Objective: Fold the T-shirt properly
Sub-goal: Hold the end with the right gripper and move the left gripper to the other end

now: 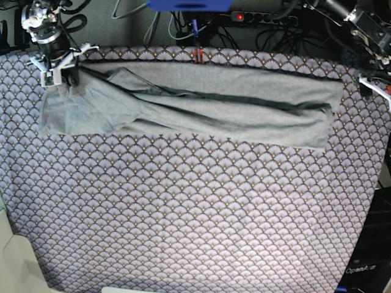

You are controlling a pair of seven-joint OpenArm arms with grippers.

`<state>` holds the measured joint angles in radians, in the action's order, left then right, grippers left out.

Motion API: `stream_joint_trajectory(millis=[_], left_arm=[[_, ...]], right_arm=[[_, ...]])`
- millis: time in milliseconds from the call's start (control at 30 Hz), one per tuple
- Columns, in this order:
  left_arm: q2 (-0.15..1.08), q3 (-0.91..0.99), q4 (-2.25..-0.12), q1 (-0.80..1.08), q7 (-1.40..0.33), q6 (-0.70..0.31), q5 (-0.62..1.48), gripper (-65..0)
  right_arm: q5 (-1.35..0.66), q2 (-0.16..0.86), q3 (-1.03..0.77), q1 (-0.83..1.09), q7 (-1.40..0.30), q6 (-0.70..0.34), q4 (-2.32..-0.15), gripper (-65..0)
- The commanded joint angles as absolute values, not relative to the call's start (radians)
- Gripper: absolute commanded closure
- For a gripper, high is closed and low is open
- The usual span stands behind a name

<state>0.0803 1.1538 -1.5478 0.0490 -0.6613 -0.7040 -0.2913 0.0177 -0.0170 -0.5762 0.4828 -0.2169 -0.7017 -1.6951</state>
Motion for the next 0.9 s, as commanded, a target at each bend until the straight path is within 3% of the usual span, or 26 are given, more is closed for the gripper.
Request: stream_joint_trajectory(millis=[0,200,467,867], left_arm=[[0.097,1.158,-1.563,0.042,-0.644,-0.698,-0.286,-51.3],[0.097,1.156,-1.563,0.042,-0.644,-0.698,-0.282,-51.4],[0.090,1.156,-1.575,0.036,-0.648,-0.698,-0.277,-51.5],[0.074,1.155,-1.557,-0.047,-0.657,-0.698,-0.209,-51.5]], right_arm=[[0.001,-0.008,-0.584,0.486,-0.199,-0.698,-1.715,-9.4],[0.001,0.039,-0.598,0.484,-0.199,-0.698,-1.709,-17.2],[0.001,0.065,-0.711,0.432,-0.199,-0.698,-1.709,-17.5],[0.001,0.073,-0.710,0.381,-0.200,-0.698,-1.682,-17.5]])
